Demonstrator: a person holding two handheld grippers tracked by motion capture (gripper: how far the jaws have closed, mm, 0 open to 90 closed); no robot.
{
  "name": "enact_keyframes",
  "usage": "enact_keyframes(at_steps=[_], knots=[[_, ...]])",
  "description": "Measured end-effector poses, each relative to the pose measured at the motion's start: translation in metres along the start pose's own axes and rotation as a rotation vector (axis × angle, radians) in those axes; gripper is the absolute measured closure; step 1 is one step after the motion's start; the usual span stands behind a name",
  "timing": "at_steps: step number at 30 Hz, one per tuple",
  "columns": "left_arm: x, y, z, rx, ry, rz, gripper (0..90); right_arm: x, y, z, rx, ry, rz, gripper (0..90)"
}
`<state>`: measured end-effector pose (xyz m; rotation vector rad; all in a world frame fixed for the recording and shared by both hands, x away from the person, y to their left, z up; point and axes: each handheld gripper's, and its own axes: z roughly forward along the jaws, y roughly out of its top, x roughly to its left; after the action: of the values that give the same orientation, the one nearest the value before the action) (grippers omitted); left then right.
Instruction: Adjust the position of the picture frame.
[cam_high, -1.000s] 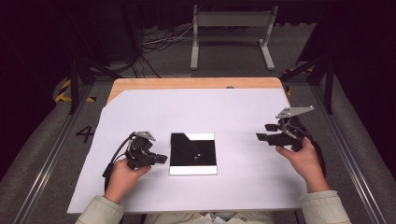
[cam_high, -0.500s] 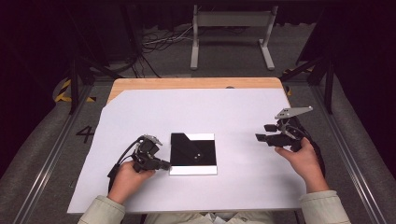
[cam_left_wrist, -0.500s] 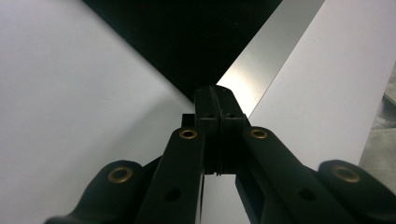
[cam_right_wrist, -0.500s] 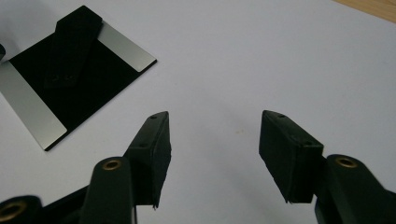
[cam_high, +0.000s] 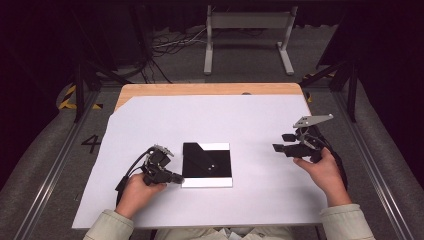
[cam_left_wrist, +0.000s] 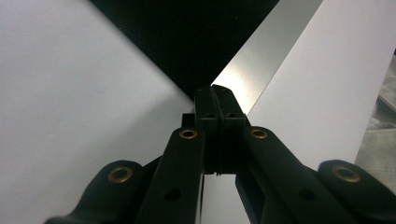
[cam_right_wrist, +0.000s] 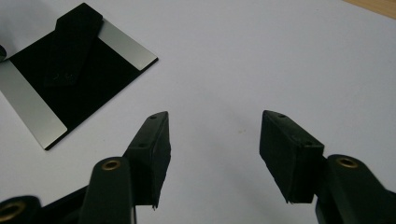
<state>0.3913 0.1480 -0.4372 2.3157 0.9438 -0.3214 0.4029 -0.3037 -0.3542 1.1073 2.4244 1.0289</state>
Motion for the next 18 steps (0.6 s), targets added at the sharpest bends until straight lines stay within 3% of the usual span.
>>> enact_keyframes(at_steps=[6, 18], knots=[[-0.001, 0.000, 0.000, 0.001, -0.001, 0.003, 90.0, 0.001, 0.000, 0.001, 0.002, 0.001, -0.002, 43.3], [-0.010, 0.006, 0.013, -0.002, -0.063, 0.018, 90.0, 0.000, 0.000, -0.002, -0.012, 0.002, 0.002, 43.3]])
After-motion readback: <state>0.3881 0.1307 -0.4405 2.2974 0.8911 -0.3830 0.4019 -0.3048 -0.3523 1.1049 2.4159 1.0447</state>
